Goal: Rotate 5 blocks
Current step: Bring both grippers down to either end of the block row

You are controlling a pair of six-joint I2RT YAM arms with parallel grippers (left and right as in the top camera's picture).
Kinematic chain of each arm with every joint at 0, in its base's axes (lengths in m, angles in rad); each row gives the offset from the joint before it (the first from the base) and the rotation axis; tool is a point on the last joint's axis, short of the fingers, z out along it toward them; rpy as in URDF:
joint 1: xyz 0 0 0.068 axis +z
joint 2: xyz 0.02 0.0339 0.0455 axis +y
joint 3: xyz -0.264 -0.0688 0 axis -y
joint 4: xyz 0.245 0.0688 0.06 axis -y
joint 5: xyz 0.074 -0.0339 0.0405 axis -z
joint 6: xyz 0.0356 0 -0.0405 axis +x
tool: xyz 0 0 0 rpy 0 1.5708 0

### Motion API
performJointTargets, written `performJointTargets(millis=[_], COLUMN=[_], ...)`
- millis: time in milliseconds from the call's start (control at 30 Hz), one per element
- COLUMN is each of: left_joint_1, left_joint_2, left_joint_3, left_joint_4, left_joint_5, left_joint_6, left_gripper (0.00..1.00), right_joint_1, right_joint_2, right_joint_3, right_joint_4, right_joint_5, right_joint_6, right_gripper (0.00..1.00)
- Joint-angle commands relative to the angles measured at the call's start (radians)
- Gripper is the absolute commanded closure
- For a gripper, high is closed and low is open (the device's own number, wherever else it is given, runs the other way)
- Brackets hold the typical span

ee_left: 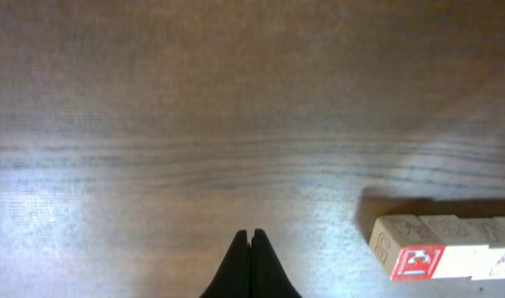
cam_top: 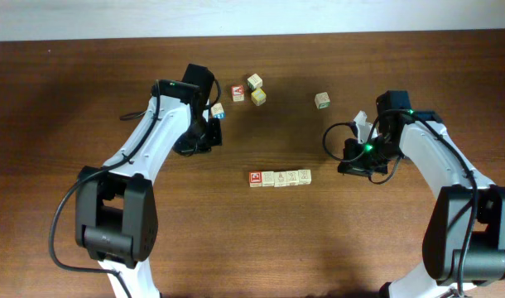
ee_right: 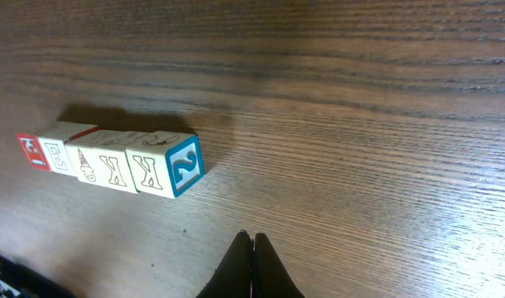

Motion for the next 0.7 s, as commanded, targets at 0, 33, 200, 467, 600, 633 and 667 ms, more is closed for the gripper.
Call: performJointTargets(millis=[0,33,200,467,600,633,667], left_joint_1=[-0.006,-0.006,-0.006,-0.008,-0.037,-0.048,-0.061], left_joint_2=[-0.100,-0.126,-0.300,-0.309,-0.277,-0.265,-0.248], left_joint_3=[-0.021,-0.038,-0.288,-0.536,-0.536,-0.536,-0.536], left_joint_4=[0.018,0.028,0.238,0.474,0.477,0.482,0.485], left_joint_5=[0.013,0.021,0.140,0.268,0.268,0.268,0.267], left_joint_6=[0.036,0.035,0.011,-0.237,-0.279,-0.281,-0.282], left_gripper=[1.00,1.00,1.00,1.00,1.00,1.00,1.00], right_joint_1=[0.004,0.004,0.004,0.020,0.047,0.058,0.064], right_joint_2=[0.002,0.002,0.002,0.004,0.005,0.005,0.005], right_joint_3=[-0.003,-0.003,-0.004,-0.007,-0.007,-0.009,-0.009], right_joint_4=[0.005,0.006,0.020,0.050,0.064,0.078,0.088], right_joint_5=[-0.017,-0.017,-0.023,-0.047,-0.049,-0.047,-0.045], right_joint_6=[-0.014,-0.014,-0.014,-0.010,0.021,0.041,0.053], right_gripper=[0.96,0.96,0.96,0.96,0.96,0.96,0.96])
